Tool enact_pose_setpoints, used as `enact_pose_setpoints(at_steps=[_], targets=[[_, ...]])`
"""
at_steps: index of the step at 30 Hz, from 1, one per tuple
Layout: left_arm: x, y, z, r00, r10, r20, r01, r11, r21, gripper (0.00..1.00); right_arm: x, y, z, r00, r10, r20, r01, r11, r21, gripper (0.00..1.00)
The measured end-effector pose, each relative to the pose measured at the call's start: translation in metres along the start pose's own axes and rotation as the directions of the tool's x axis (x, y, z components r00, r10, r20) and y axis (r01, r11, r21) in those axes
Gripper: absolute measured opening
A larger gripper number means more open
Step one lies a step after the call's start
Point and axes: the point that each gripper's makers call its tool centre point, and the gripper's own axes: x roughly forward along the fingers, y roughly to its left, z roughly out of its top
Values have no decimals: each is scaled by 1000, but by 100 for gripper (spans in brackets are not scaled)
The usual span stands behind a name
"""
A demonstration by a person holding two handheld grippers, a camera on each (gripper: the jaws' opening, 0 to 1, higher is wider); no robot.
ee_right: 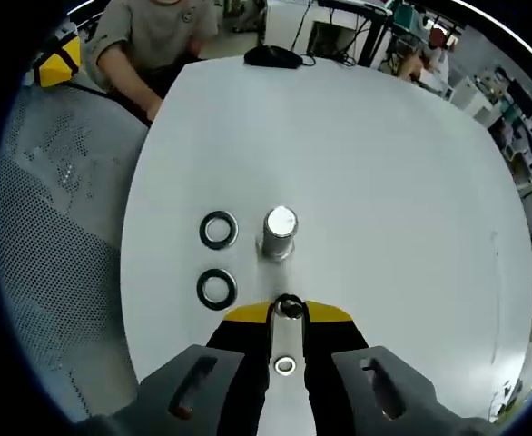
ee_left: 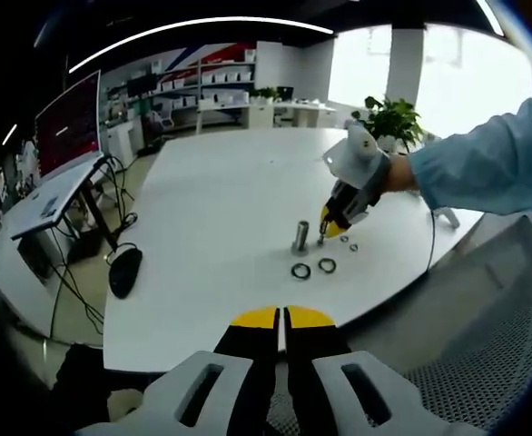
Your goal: Place the washer onto the threaded stud by aligning its center hole with the stud, sliding it down to the base, and recovering from edge contact or off-axis alignment until the washer reaches the visible bottom stop.
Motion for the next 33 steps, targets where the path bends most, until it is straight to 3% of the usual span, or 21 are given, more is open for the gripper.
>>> enact_pose_setpoints(at_steps=[10,18,22,33], targets=[[0,1,0,1000,4,-1,-4,1000,-5,0,16,1,-3,999,24,-24,-24,1000,-7,14],[1,1,0,1000,4,-1,-4,1000,-5,0,17,5,-5,999,43,-33,-43,999,-3,14],[1,1,0,1000,2,-2,-2,1000,-3,0,15,5,-10,999,36,-37,-36,999,1,25],[1,-1,0,1000,-5,-5,5,1000,8,0,-9,4,-27,1000,15,-10,-14,998,67,24]])
